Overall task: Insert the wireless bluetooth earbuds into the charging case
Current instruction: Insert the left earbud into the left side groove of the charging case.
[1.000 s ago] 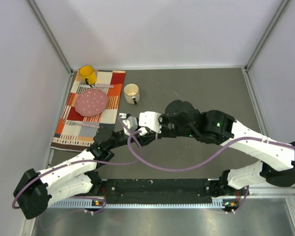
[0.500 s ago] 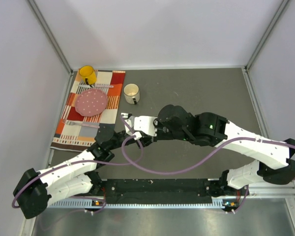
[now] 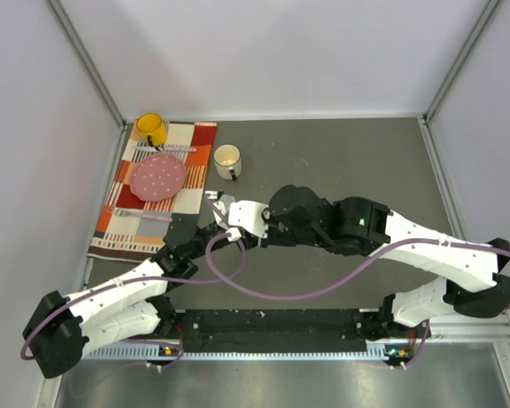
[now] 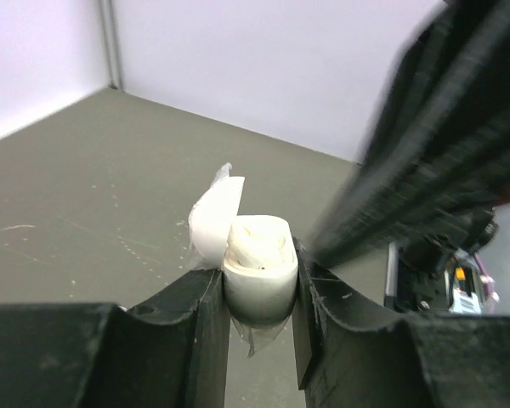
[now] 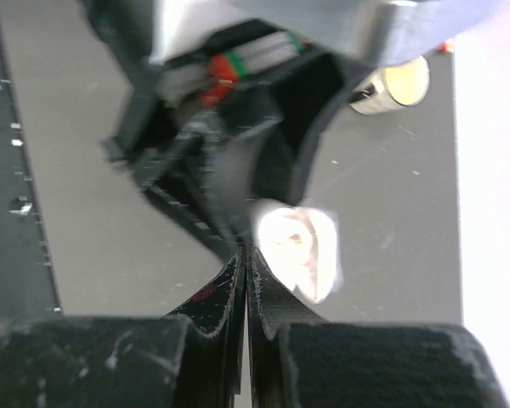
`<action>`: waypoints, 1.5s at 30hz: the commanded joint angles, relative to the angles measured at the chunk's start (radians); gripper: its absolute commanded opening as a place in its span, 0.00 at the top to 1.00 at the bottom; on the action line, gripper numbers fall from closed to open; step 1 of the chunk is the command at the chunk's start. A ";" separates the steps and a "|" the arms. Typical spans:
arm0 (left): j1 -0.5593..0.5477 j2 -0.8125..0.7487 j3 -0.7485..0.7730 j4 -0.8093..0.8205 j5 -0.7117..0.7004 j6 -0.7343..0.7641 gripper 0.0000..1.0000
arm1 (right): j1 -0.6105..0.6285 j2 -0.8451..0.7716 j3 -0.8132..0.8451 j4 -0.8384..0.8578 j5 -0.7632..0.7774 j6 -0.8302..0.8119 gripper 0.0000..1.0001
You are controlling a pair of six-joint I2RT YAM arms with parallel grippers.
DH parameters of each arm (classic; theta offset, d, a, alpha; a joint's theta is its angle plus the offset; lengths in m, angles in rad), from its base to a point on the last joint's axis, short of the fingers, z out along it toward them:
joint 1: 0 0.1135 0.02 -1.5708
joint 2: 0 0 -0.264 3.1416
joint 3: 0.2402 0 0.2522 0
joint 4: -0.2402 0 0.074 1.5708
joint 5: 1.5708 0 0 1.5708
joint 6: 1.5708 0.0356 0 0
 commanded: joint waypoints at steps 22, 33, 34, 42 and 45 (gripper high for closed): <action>0.007 -0.062 -0.010 0.151 -0.054 0.060 1.00 | -0.075 -0.244 -0.070 0.219 -0.117 0.255 0.66; 0.007 -0.075 -0.032 0.227 0.072 0.103 1.00 | -0.333 -0.199 -0.061 0.245 -0.710 0.509 0.71; 0.007 -0.073 -0.032 0.235 0.076 0.103 1.00 | -0.331 -0.194 -0.060 0.245 -0.744 0.516 0.71; 0.008 -0.070 -0.024 0.258 0.122 0.099 1.00 | -0.337 -0.166 -0.075 0.250 -0.738 0.547 0.71; 0.007 -0.068 -0.024 0.264 0.135 0.097 1.00 | -0.354 -0.160 -0.080 0.253 -0.720 0.562 0.70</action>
